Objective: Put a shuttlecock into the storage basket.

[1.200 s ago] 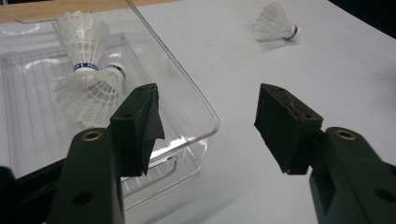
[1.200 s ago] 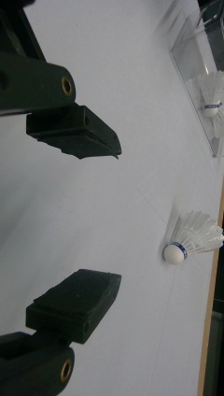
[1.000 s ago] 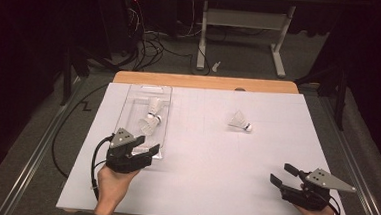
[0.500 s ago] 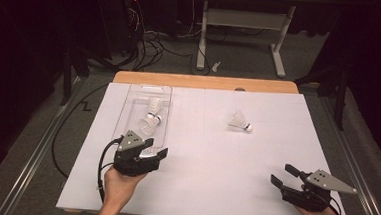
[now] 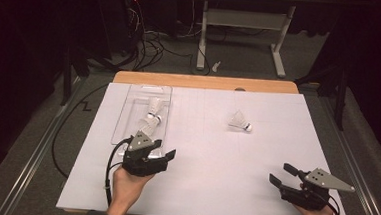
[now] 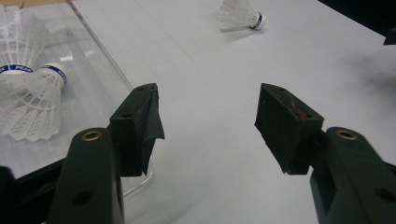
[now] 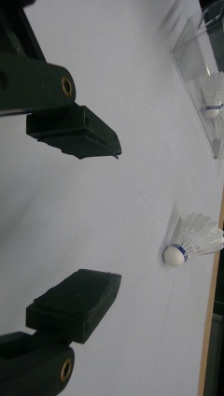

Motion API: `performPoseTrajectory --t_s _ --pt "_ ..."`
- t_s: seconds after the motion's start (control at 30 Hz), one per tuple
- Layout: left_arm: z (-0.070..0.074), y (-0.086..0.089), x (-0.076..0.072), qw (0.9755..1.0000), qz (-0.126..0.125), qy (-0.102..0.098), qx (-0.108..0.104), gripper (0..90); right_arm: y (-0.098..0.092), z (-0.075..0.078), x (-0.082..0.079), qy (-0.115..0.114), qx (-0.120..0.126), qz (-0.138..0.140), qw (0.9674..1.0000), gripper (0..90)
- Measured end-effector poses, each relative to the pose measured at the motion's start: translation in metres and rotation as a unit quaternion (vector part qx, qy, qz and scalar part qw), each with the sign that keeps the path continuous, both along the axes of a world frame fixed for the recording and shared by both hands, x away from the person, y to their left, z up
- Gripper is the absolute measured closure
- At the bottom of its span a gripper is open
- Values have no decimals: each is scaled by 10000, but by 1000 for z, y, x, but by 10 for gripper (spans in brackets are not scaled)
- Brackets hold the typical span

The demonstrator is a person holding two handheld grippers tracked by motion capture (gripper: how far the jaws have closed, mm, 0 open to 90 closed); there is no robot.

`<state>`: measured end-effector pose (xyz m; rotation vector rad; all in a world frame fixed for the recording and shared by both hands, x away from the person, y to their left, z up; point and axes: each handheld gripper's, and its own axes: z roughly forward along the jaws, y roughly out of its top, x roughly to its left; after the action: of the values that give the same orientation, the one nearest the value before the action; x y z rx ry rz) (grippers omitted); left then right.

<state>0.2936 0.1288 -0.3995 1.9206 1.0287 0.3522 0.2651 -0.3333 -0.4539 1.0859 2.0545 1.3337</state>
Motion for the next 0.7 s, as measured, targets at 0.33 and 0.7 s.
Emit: performPoseTrajectory --t_s 0.33,0.7 --pt "-1 -11 4 9999 -131 35 49 402 0 0 1 0 6 32 10000 329" --pt "-2 -25 10 9996 -275 21 52 403 0 0 2 11 42 26 10000 328"
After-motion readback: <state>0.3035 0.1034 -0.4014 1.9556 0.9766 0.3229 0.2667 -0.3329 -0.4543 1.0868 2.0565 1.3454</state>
